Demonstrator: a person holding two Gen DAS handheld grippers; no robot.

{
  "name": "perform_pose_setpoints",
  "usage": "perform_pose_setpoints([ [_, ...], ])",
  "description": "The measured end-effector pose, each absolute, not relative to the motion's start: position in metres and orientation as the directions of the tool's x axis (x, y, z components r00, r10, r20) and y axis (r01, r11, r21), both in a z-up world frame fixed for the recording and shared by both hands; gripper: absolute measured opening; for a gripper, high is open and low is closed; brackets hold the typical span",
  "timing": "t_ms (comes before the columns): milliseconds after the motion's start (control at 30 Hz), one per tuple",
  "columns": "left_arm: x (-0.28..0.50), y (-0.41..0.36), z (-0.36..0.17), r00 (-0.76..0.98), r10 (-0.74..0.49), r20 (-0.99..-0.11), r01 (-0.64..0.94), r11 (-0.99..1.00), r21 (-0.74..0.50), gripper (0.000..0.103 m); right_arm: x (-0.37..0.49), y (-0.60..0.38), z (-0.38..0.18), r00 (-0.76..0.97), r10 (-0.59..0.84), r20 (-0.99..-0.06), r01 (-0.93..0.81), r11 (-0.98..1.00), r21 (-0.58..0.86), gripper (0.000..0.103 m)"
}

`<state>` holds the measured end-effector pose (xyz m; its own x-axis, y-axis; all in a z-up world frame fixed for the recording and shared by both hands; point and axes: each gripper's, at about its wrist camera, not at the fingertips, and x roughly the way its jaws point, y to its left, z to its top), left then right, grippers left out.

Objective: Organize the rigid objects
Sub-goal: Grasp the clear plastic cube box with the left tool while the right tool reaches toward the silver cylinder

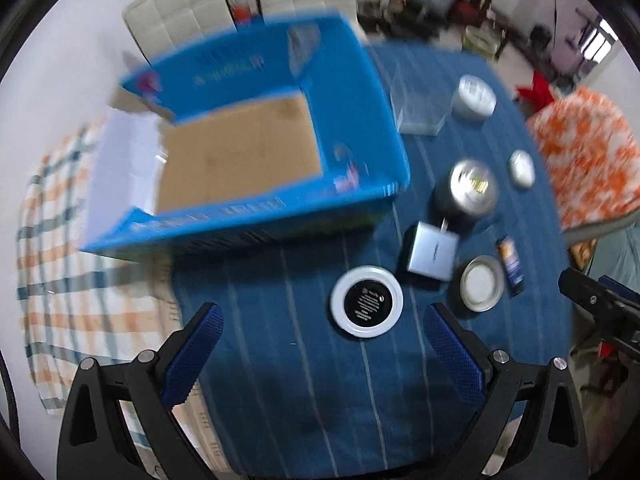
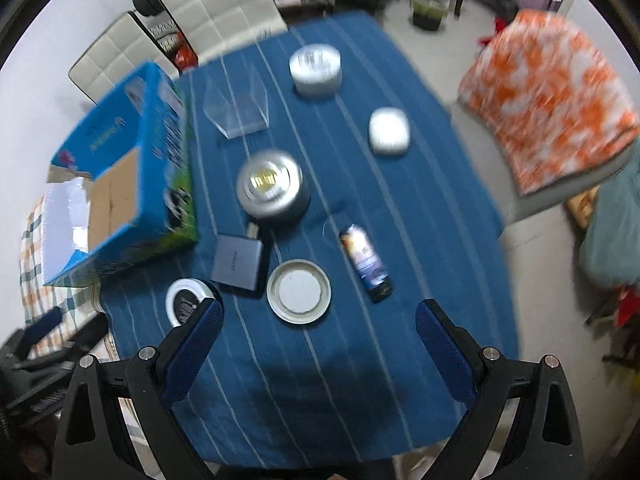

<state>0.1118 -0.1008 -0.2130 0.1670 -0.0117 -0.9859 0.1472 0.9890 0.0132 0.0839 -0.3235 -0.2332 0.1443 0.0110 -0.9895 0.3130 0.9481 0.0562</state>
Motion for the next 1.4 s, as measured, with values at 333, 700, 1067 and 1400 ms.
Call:
perform_pose_setpoints([
  [333,0.131,-0.128,-0.269,0.063,-0.041,-0.997,0.127,0.991,-0.032,0.088,0.113,-0.344,-0.257,0.115,0.087,-0.990,0.326,0.938,0.120,0.099],
  [700,0.267,-0.196,-0.174,0.255,-0.099,-0.962,0.133,0.989,-0.066,0.090,0.249,-0.420,-0.201,0.250,0.064,-0.966,0.356,0.922,0.153,0.098],
  [1067,0.353,-0.255,-0.274,0.043,0.012,-0.999,0.186,0.982,0.020,0.090,0.295,-0.465,-0.255,0.193,0.066,-0.979,0.429,0.892,0.144,0.091],
  [1400,0.361,-0.255,-0.333,-0.034,0.018,-0.999,0.164,0.986,0.012,0.061,0.284,-0.466,-0.275,0.176,0.068,-0.982,0.457,0.878,0.143,0.091],
])
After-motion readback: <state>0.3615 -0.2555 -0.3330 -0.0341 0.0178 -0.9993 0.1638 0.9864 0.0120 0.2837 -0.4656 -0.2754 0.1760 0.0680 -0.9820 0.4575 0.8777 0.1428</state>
